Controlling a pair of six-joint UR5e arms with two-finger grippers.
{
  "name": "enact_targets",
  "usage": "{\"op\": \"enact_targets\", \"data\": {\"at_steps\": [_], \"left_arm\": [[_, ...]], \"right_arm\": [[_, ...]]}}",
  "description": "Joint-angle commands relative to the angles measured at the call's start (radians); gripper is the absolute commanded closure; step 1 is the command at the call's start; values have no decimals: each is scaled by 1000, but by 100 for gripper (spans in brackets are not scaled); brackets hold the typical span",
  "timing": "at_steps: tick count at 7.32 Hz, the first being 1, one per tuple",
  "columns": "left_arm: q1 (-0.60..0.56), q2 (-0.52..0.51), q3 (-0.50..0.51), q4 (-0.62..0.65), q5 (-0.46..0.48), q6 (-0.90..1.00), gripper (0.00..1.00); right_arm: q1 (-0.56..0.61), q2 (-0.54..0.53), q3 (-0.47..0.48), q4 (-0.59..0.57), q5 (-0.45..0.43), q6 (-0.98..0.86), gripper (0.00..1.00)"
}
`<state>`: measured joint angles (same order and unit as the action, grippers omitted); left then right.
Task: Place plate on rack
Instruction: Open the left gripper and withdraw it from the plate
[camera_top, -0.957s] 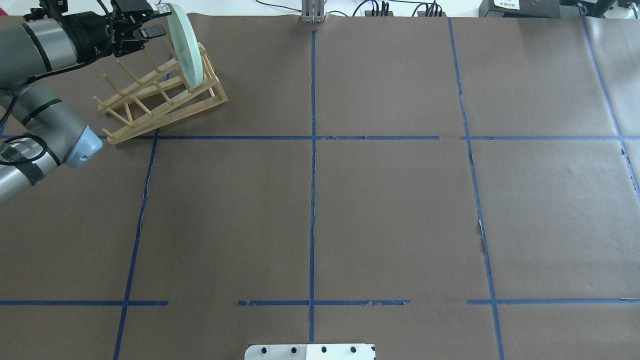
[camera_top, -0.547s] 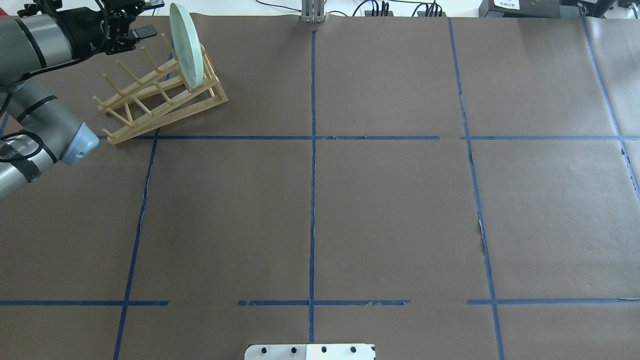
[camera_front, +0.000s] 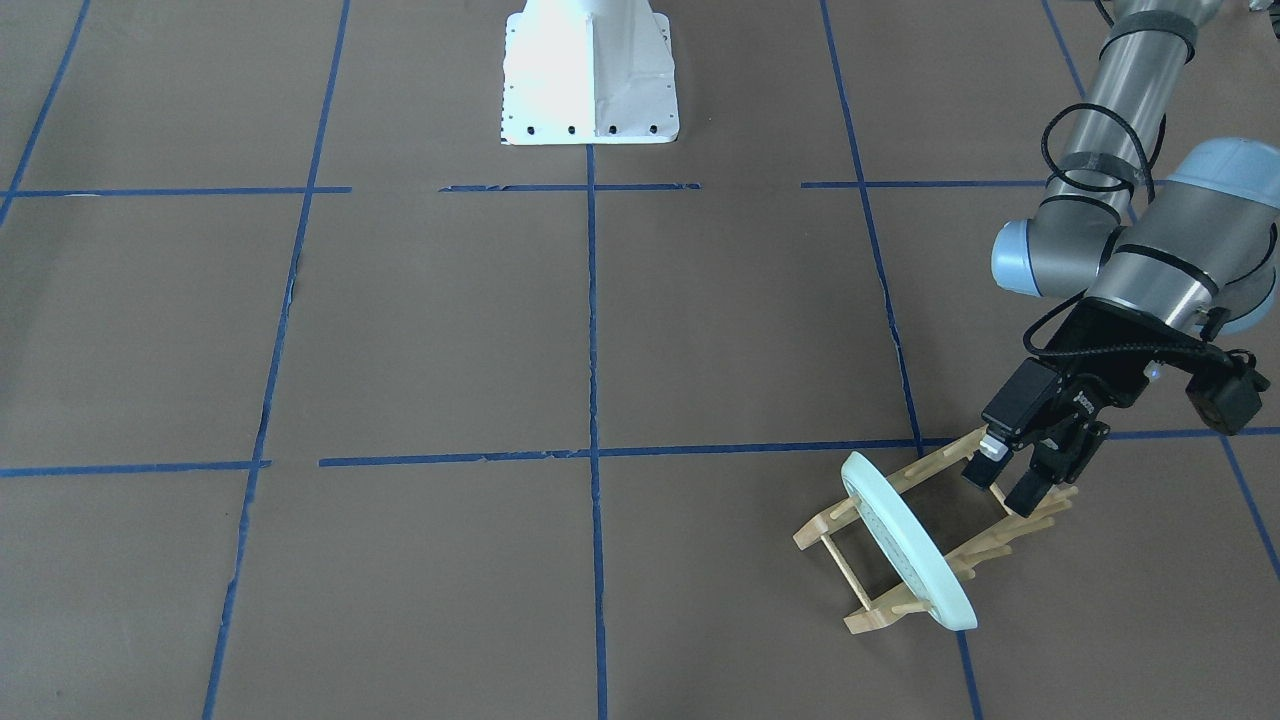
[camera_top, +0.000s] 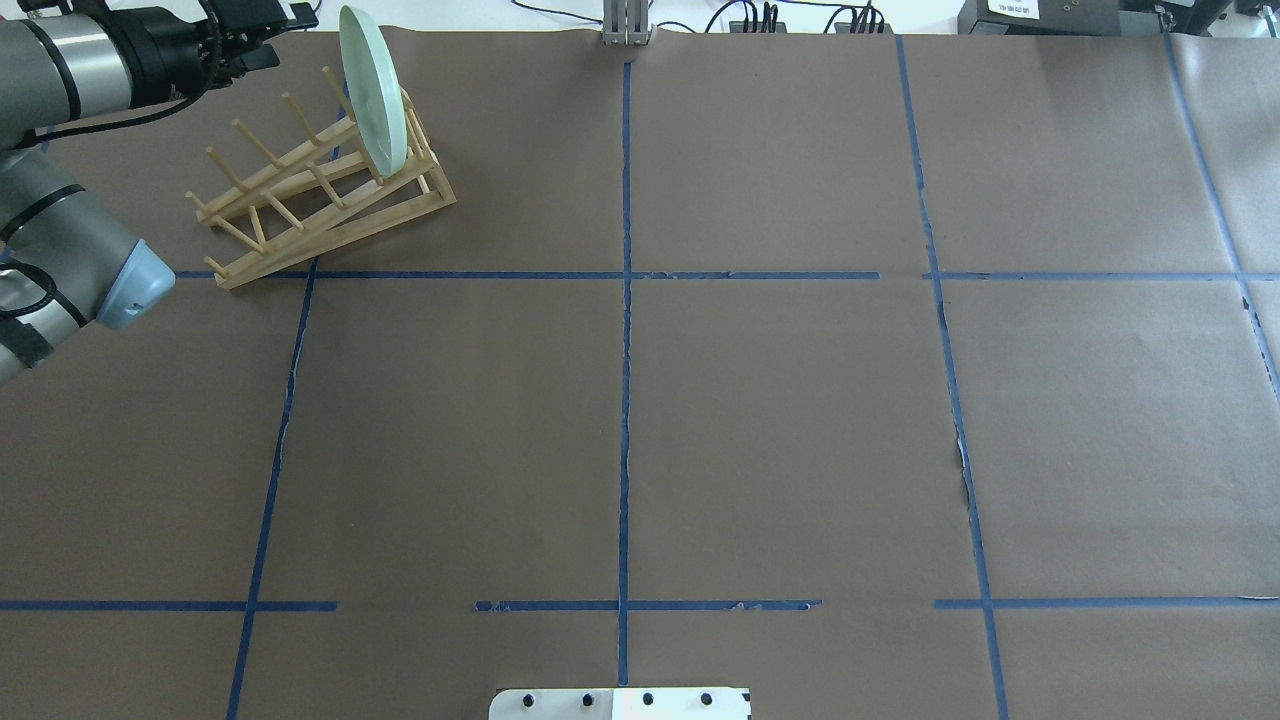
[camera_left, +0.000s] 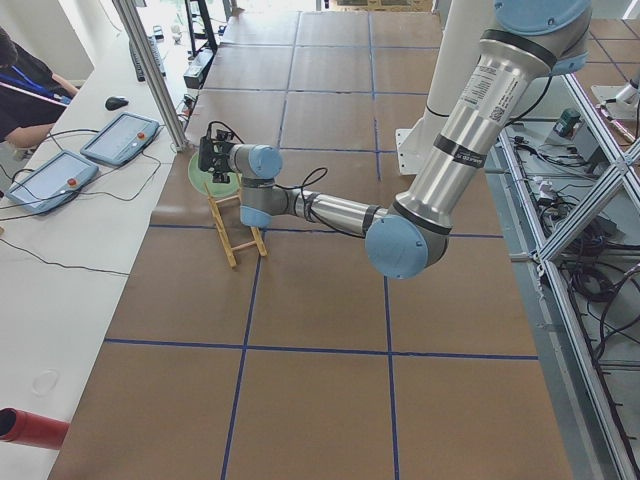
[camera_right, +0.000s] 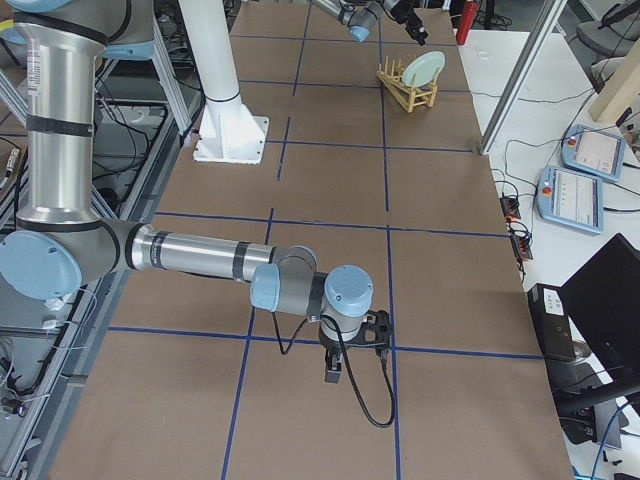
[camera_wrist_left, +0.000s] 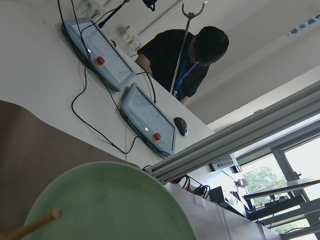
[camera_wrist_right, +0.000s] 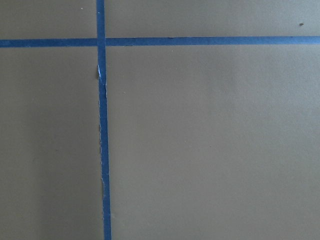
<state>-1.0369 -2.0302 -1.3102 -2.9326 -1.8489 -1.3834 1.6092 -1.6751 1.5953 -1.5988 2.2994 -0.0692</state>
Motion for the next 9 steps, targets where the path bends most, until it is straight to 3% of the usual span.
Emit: {"op": "enact_targets", "data": {"at_steps": [1, 4, 6, 9], "left_arm": [[-53, 42, -115, 278, -68, 263, 0], [-144, 233, -187, 332, -217, 525, 0], [-170, 310, -275, 552, -230, 756, 0], [-228, 323, -297, 942, -231, 1167, 0]], "right_arm": [[0, 0, 2, 0, 0, 0, 0], [0, 0, 2, 0, 0, 0, 0], [0, 0, 0, 0, 0, 0, 0], [0, 0, 2, 0, 0, 0, 0]]}}
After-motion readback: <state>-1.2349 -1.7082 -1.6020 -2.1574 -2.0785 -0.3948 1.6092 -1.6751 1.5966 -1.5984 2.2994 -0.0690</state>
